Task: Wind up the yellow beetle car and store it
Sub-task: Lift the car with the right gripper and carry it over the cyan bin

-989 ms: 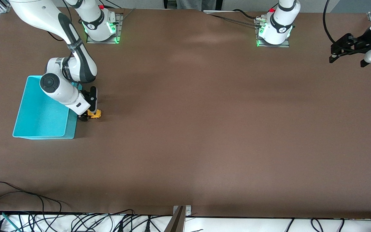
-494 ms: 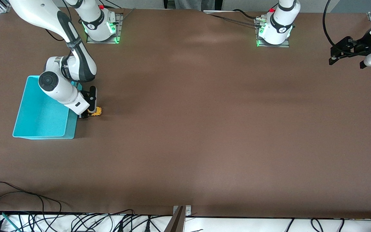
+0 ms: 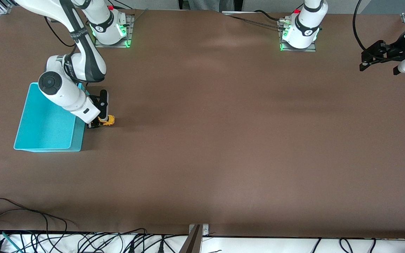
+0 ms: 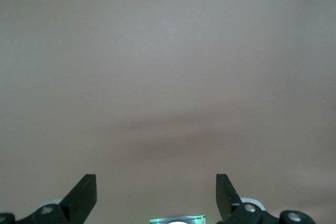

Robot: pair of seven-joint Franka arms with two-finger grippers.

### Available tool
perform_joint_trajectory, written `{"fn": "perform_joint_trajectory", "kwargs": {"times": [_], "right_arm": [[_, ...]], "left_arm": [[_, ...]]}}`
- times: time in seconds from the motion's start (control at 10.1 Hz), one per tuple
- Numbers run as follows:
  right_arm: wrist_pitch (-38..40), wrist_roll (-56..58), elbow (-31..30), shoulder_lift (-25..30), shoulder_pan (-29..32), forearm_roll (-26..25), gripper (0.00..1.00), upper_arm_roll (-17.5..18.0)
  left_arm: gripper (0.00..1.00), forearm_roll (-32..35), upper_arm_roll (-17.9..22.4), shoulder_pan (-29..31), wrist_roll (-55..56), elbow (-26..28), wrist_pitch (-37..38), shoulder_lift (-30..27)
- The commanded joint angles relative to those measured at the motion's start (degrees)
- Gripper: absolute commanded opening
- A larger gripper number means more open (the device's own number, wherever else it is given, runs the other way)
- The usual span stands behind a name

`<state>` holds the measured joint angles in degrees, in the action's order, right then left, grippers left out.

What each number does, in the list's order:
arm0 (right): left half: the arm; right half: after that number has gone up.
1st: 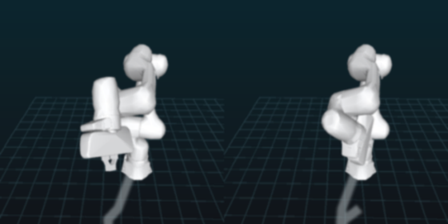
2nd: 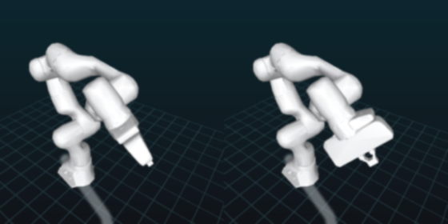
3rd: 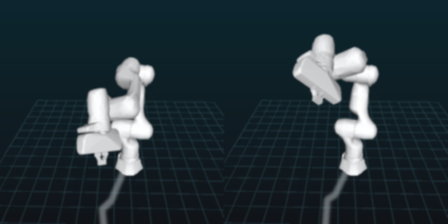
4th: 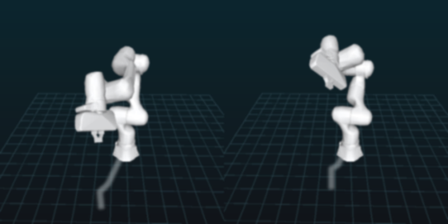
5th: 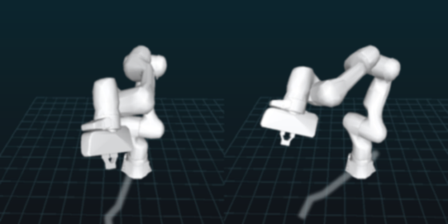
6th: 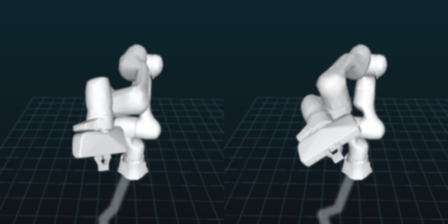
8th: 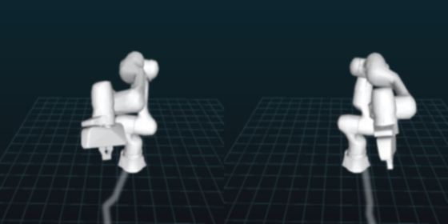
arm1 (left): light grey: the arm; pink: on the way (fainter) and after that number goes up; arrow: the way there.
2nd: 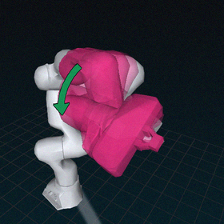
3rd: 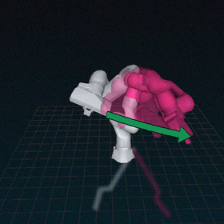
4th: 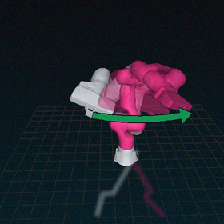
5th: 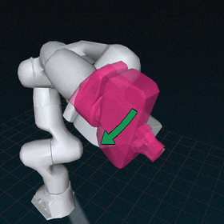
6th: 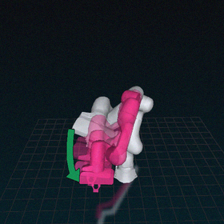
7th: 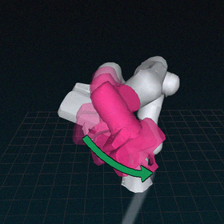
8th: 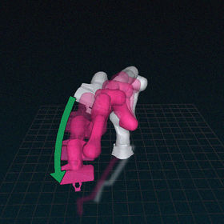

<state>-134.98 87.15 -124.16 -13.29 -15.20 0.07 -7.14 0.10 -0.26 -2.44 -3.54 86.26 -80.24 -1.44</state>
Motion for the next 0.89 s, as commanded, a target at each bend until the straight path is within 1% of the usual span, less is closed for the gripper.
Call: {"fn": "perform_joint_trajectory", "kwargs": {"times": [0.0, 0.1, 0.2, 0.4, 0.49, 0.59, 0.79], "right_arm": [[10.48, -0.93, 8.28, 0.1, 0.08, -0.77, 0.0, -0.16], [13.83, -1.02, 11.01, 0.19, 0.26, -2.86, 0.0, -1.12], [15.08, -0.85, 11.56, 0.28, 0.26, -3.49, 0.0, -4.0], [14.66, 0.47, 11.22, 0.02, 0.52, -6.82, 0.0, -8.49], [14.04, 0.65, 10.96, -0.42, 0.61, -6.92, 0.0, -11.21], [12.38, 0.82, 9.82, -1.03, 0.79, -6.92, 0.0, -13.67], [3.36, 1.09, 2.99, -1.3, 1.31, -6.92, 0.0, -16.58]], "left_arm": [[1.0, -0.71, -0.09, -0.55, 0.73, -1.63, 1.58, 1.88], [1.0, -1.76, -0.18, -0.03, 2.04, -0.23, 1.4, 1.18], [1.0, -3.34, -0.09, 0.06, 4.83, 1.17, 1.32, 0.04], [1.0, -3.0, -0.18, 0.06, 5.92, 1.45, 1.23, -0.15], [1.0, -2.91, 0.0, 0.07, 5.66, 1.45, 1.31, -0.06], [1.0, -2.65, 0.09, 0.07, 5.3, 1.02, 1.31, 0.29], [1.0, -2.56, 0.26, 0.15, 5.21, 0.92, 1.31, 0.38]]}}
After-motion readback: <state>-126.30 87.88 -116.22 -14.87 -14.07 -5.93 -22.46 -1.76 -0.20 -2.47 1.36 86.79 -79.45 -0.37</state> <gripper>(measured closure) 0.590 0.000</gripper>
